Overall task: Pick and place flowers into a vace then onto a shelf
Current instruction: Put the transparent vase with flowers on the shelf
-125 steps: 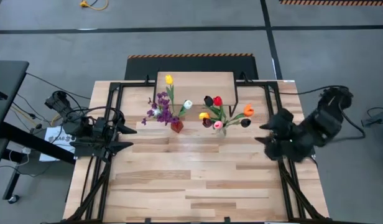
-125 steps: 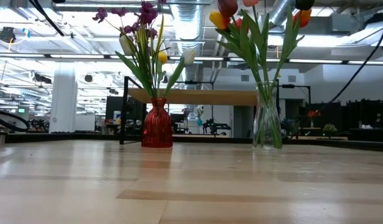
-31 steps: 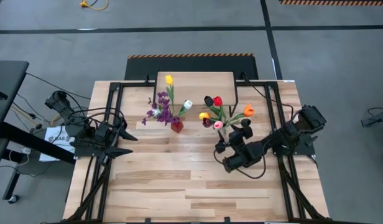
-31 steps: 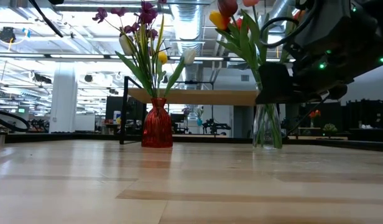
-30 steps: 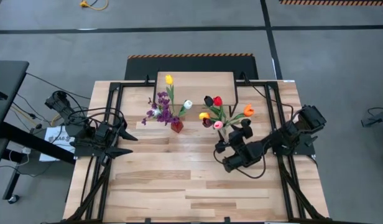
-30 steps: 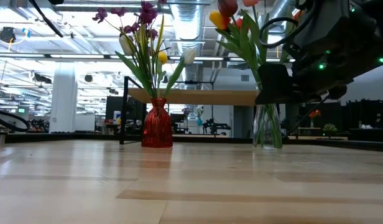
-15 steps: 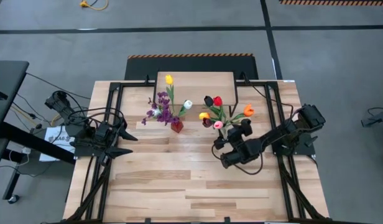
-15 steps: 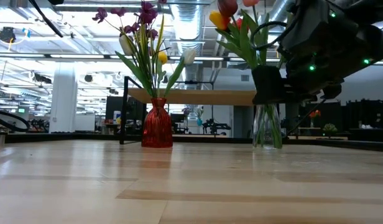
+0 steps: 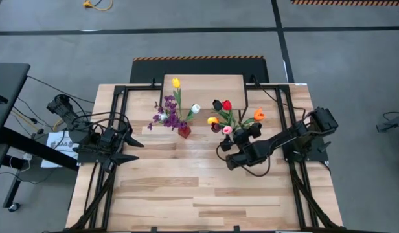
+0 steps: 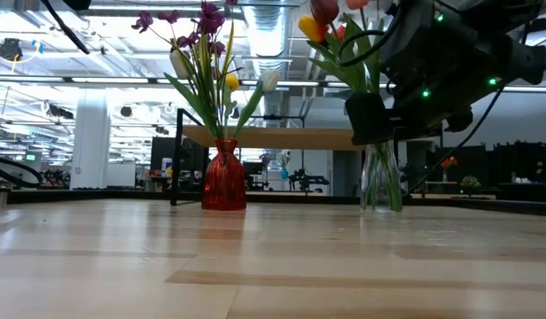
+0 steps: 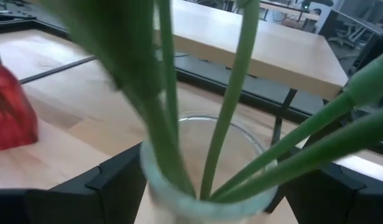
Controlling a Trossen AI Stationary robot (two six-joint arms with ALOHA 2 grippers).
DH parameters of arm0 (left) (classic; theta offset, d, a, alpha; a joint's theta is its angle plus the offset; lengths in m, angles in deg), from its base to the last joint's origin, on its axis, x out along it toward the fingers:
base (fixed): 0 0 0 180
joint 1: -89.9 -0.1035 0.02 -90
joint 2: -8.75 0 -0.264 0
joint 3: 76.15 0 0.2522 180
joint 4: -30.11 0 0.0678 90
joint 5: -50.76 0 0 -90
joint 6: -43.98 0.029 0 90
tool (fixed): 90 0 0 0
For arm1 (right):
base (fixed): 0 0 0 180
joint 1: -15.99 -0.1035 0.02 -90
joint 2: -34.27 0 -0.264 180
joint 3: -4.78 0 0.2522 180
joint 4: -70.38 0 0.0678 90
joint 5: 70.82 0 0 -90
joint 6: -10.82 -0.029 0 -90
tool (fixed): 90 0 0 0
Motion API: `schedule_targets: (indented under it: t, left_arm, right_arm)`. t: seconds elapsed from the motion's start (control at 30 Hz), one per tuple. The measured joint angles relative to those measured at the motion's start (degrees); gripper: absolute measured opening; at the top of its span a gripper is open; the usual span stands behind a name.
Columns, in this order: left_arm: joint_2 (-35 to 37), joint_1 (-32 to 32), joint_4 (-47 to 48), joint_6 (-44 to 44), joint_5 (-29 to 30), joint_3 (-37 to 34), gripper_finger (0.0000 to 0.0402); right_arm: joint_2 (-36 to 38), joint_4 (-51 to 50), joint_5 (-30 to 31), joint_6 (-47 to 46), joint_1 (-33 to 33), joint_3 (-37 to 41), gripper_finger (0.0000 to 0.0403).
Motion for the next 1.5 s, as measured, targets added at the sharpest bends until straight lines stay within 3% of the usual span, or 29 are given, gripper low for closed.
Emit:
schedule_targets:
  t: [0.67,1.03,1.2,1.37,1.5]
  left_arm:
    - [0.00,0.00,0.07,0.00,0.00,0.00,0.0215]
    - [0.00,0.00,0.11,0.01,0.01,0.00,0.0215]
    - [0.00,0.00,0.28,-0.05,0.01,0.00,0.0215]
    - [0.00,0.00,0.61,-0.22,0.01,0.00,0.0215]
    - [-0.02,0.00,0.63,-0.24,0.01,0.00,0.0215]
  right_arm:
    - [0.00,0.00,-0.97,-0.01,1.14,0.00,0.0246]
    - [0.00,0.01,-1.65,-0.01,0.71,0.00,0.0168]
    - [0.00,0.00,-1.66,-0.01,0.72,0.00,0.0170]
    - [0.00,0.02,-1.64,-0.62,0.72,0.00,0.0203]
    - [0.00,0.04,-1.64,-1.00,0.72,0.00,0.0180]
